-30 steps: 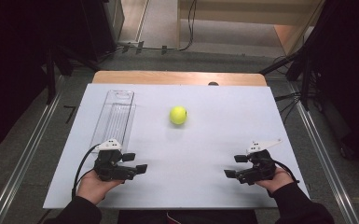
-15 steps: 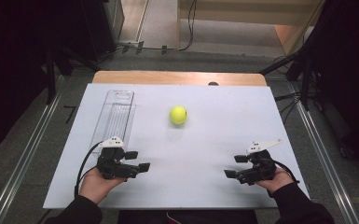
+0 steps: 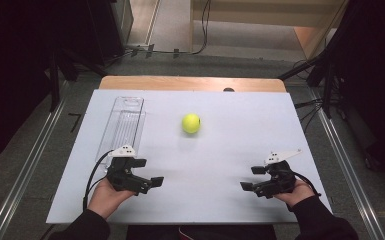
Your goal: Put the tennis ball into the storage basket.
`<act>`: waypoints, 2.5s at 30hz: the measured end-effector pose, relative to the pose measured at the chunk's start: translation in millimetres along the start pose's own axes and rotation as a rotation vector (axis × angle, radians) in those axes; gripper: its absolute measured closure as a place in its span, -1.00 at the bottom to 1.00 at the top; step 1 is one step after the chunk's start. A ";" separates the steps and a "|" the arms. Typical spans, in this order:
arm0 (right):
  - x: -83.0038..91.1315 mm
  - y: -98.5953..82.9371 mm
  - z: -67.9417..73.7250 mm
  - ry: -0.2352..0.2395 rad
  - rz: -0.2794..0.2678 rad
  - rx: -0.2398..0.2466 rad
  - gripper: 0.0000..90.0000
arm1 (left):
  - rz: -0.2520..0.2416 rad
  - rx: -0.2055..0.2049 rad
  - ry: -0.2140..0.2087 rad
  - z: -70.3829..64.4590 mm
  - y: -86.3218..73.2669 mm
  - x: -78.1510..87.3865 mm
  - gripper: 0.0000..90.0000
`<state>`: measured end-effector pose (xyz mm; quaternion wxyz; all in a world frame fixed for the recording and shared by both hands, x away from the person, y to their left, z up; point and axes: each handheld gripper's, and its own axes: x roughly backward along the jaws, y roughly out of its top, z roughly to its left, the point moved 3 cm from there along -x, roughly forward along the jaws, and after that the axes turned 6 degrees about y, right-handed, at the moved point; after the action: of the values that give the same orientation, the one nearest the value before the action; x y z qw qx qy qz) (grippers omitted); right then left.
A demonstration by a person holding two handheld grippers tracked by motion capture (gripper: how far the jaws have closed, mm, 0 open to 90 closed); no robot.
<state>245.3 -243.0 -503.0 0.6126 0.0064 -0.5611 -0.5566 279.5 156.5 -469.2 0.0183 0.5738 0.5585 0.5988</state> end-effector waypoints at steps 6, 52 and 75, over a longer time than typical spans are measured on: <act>0.0 0.0 -0.1 -0.001 0.000 0.000 -0.56 | 0.000 -0.009 -0.004 -1.8 4.3 -1.6 -1.00; 0.3 0.0 -0.1 -0.002 -0.004 -0.001 -0.56 | -0.001 -0.017 0.043 -2.1 38.1 -22.5 -1.00; 0.4 -0.1 -0.3 0.001 -0.007 -0.006 -0.56 | 0.011 -0.021 0.050 0.9 51.4 -37.6 -1.00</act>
<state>245.3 -243.5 -502.9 0.6110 0.0071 -0.5592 -0.5603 324.8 112.9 -459.1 0.0070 0.5613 0.5492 0.6191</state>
